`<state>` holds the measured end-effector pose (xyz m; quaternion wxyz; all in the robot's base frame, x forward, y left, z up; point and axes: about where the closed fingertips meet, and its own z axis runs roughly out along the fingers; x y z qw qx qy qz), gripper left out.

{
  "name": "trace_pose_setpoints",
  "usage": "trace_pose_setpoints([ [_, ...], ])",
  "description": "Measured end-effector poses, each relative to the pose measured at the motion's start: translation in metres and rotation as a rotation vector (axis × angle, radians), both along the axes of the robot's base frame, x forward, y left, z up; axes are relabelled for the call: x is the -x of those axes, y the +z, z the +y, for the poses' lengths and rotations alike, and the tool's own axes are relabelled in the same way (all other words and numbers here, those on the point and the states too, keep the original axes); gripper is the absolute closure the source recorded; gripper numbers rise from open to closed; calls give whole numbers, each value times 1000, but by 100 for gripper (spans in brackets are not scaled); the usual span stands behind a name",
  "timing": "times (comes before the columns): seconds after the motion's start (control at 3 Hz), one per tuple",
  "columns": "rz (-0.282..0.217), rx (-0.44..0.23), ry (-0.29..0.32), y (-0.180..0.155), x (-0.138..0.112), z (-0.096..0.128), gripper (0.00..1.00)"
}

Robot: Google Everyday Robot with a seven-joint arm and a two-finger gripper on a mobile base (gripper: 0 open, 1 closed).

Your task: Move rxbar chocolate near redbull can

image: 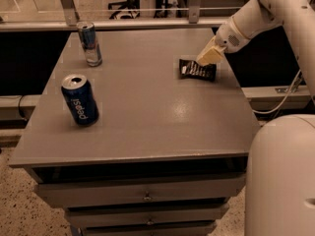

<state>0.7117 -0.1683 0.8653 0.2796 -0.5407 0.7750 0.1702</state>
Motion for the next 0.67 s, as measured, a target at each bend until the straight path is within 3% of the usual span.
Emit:
trace_pose_setpoints([
  [0.33,-72,-57,37,59,20,17,100],
  [0.67,-72,-57,37,59,20,17,100],
])
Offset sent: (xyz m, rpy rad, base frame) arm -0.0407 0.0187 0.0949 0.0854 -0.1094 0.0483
